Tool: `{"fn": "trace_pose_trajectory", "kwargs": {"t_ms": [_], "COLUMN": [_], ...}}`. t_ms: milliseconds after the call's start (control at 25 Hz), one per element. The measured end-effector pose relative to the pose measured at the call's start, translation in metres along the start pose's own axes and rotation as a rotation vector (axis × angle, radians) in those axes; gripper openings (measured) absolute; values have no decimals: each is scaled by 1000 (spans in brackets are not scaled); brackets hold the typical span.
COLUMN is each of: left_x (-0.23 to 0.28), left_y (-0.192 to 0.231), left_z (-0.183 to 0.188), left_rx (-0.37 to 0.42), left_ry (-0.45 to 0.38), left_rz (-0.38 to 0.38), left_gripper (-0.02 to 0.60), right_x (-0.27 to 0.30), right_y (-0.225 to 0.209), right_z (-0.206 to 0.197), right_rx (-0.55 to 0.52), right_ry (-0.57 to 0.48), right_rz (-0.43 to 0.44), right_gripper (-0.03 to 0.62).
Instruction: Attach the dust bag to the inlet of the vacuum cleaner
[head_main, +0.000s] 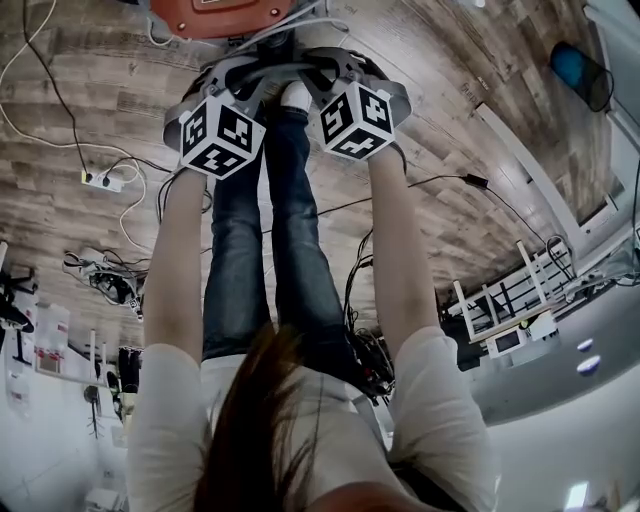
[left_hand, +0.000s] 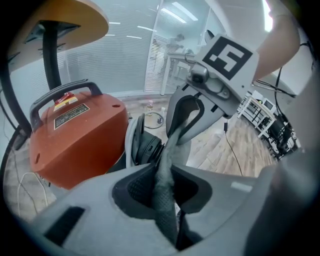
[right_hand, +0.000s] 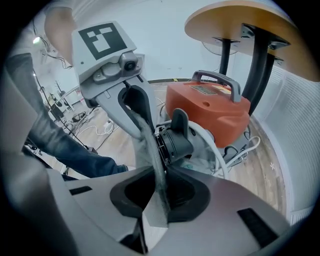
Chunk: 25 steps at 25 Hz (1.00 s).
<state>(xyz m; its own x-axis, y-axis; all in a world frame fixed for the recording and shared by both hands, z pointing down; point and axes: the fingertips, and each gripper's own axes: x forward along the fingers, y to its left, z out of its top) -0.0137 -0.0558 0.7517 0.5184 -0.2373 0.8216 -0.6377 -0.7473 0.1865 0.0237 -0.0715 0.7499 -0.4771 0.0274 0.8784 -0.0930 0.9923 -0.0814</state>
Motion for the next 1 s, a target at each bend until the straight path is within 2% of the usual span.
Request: {"fn": "trace_pose_trajectory", "kwargs": {"t_ms": [120, 280, 480, 640, 1000], "left_x": [0, -1, -6, -10, -26], "left_y": [2, 6, 0, -4, -4], "left_z": [-3, -9, -10, -4, 11], "left_rx": [-63, -193, -227, -225, -244], "left_ry": [-9, -25, -45, -62, -106], "left_rz": [14, 17, 4, 17, 50], "left_gripper": [85, 180, 239, 244, 244], "right_x": [1, 0, -2, -6, -22], "right_y": [-1, -4, 2, 5, 2], "right_z": [0, -3, -3, -2, 17], "right_rx": [28, 82, 110, 130, 175], "right_ry": [17, 34, 34, 25, -42], "right_rz": [-8, -16, 6, 7, -18], "right_gripper": [73, 134, 188, 211, 218]}}
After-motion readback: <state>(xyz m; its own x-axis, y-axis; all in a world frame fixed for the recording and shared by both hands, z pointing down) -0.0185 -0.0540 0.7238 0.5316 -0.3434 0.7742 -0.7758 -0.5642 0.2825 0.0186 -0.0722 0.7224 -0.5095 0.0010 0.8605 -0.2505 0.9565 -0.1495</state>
